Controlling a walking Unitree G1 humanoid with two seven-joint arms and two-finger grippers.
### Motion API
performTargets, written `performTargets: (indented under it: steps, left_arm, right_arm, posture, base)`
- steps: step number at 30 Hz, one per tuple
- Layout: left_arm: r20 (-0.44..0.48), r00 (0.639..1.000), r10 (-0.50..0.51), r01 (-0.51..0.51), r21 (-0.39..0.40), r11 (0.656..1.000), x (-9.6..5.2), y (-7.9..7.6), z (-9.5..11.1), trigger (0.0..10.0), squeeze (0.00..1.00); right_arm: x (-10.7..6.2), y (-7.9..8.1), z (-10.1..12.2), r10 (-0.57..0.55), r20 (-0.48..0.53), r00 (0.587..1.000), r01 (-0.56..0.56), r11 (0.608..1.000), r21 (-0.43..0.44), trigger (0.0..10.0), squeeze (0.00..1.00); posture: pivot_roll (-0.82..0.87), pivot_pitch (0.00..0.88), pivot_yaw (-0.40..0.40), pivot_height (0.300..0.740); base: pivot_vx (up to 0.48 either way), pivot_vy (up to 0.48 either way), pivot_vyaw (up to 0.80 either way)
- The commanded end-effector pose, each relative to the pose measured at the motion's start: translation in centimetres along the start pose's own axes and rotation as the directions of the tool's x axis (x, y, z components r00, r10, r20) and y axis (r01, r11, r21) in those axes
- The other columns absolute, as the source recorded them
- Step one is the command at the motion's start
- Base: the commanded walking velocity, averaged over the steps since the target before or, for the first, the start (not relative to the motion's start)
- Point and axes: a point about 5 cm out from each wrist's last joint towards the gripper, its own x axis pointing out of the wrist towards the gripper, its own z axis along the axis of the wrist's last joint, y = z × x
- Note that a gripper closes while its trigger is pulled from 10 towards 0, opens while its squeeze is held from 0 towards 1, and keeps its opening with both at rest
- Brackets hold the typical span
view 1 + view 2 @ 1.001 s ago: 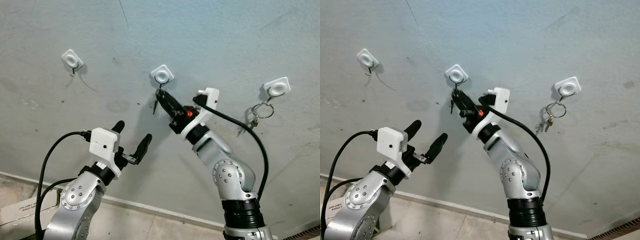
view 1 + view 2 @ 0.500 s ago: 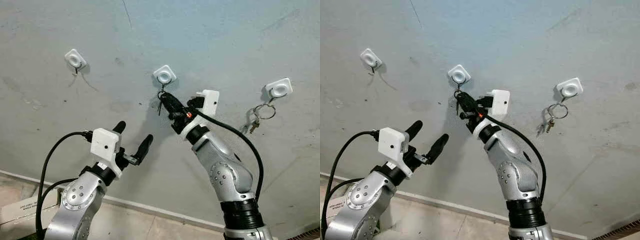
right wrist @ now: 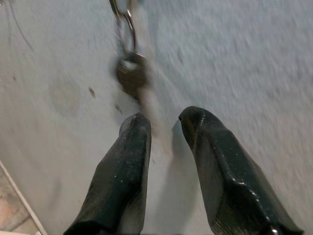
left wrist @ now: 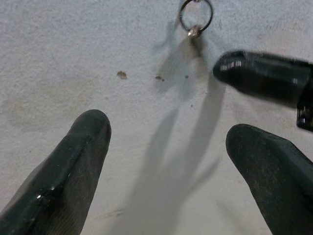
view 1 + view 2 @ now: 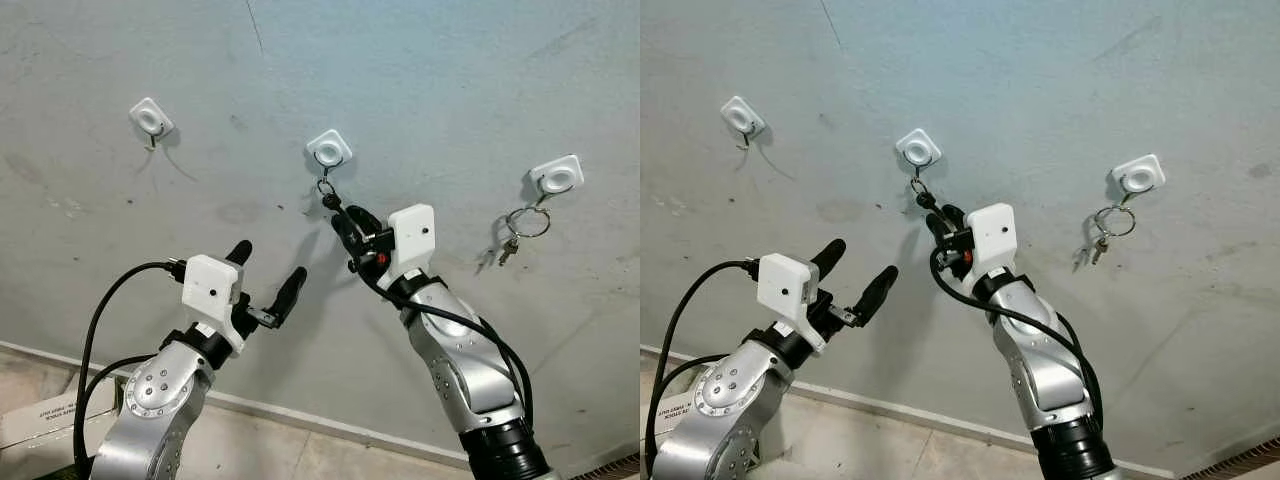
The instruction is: Hang keys on a hook
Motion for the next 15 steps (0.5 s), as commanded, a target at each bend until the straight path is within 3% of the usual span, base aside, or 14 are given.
performTargets:
  steps: [1, 15]
  left_arm:
    - [0.003, 1.0, -0.002, 0.002, 0.013, 1.0, 0.3, 0.1, 0.0, 10.0, 0.0]
    - [0.035, 0.999, 0.011, -0.012, 0.006, 1.0, 1.3, 0.1, 0.0, 10.0, 0.0]
  right_arm:
    - [-0.4, -1.0, -0.7, -0.055, -0.031, 0.998, 0.055, 0.998, -0.001, 10.0, 1.0]
    - [-2.9, -3.2, -0.5, -0.165, -0.035, 0.986, 0.166, 0.986, 0.012, 10.0, 1.0]
  posture:
    - [0.11, 0.002, -0.006, 0.74]
    - [0.06, 0.0, -0.009, 0.74]
  base:
    - [0.0, 0.0, 0.0]
    - [0.0, 0.0, 0.0]
